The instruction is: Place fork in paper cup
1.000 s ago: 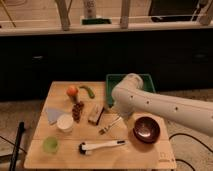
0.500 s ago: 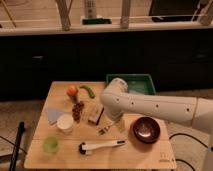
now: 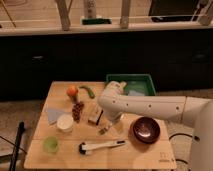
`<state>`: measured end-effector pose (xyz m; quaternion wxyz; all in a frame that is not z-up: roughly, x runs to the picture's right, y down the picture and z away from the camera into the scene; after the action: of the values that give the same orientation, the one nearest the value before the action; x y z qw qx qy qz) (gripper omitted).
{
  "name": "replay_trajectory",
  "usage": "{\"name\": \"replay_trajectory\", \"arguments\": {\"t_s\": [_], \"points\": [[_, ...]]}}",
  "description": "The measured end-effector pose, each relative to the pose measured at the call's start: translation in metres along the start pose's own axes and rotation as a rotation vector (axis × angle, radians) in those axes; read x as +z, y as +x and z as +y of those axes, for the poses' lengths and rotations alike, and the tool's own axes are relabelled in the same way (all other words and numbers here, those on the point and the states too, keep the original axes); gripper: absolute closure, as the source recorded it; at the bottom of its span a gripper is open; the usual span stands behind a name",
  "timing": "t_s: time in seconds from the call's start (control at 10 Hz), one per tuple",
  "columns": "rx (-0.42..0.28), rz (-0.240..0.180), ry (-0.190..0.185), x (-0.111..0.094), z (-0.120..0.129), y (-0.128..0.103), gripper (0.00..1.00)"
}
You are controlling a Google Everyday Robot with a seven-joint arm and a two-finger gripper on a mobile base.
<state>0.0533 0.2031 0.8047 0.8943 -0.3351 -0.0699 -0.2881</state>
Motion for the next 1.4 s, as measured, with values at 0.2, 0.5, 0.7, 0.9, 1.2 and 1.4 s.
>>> {"name": "replay_trajectory", "arguments": {"t_s": [0.2,0.5,0.7,0.9,1.2,1.4], "points": [[0.001,-0.007,-0.006,0.016,-0.004,0.002,0.20],[0.003,-0.027,-0.005,0.028,-0.009,0.009,0.20],[-0.012,-0.058,0.000,0.036,-0.015,0.006,0.20],[-0.022,-0.082,0.006,0.043,-0.020,0.005,0.27],[-0.028,-0.108,0.024,0.050,-0.022,0.004,0.58],[-0.031,-0.110,0.030,0.048,-0.024,0.003,0.76]]}}
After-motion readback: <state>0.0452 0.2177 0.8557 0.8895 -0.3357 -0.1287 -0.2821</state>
